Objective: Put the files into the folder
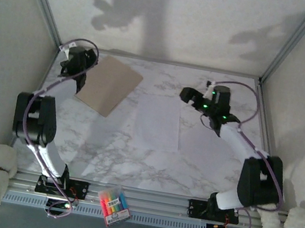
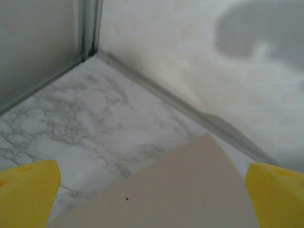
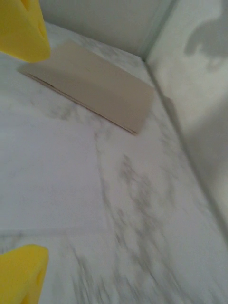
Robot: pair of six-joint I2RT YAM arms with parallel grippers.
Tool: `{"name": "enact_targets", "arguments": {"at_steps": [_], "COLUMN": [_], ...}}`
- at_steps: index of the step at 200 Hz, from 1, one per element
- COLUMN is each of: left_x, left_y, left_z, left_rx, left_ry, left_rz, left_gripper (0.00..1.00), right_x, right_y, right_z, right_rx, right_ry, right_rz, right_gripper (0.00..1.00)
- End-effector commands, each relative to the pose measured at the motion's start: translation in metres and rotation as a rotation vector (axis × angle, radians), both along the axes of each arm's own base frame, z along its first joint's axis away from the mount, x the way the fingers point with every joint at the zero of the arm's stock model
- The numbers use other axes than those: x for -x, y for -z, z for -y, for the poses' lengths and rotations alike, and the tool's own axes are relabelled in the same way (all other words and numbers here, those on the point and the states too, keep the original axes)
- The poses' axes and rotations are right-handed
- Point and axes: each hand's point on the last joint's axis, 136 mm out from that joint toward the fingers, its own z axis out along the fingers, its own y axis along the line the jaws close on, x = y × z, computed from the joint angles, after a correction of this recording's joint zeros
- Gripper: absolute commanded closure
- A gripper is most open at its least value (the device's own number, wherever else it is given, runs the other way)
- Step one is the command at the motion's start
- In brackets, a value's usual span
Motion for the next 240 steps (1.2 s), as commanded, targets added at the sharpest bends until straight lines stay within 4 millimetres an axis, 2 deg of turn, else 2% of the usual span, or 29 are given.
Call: {"name": "enact_targets", "arguments": {"at_steps": [1, 31, 57, 81, 111, 139, 170, 240], "left_x": [-0.010, -0.034, -0.039, -0.041, -0.043, -0.038, -0.026, 0.006], "left_y": [0.048, 0.079, 0.105, 0.119, 0.132, 0.141, 0.148, 0.139], "left_z": [-0.002, -0.017, -0.031, -0.028, -0.016, -0.003, 0.008, 0.027], "left_rx": [0.099, 0.157, 0.192, 0.223, 0.262, 0.296, 0.298, 0.317], "left_ry": [0.060, 0.104, 0.142, 0.192, 0.258, 0.305, 0.332, 0.361], "left_rz": [-0.191, -0.269, -0.344, -0.374, -0.399, -0.423, -0.460, -0.477], "left_gripper": [0.01, 0.01, 0.01, 0.00, 0.01, 0.00, 0.01, 0.00], "right_x": [0.010, 0.004, 0.000, 0.003, 0.007, 0.006, 0.001, -0.005], "right_y": [0.012, 0.031, 0.051, 0.064, 0.075, 0.087, 0.091, 0.096], "right_z": [-0.055, -0.111, -0.148, -0.183, -0.218, -0.236, -0.247, -0.263], "right_rx": [-0.074, -0.115, -0.132, -0.138, -0.135, -0.124, -0.105, -0.076], "right_ry": [-0.109, -0.187, -0.223, -0.269, -0.326, -0.336, -0.335, -0.332], "right_rz": [-0.107, -0.160, -0.223, -0.262, -0.296, -0.325, -0.342, -0.362], "right_gripper": [0.01, 0.01, 0.01, 0.01, 0.02, 0.03, 0.04, 0.06]}}
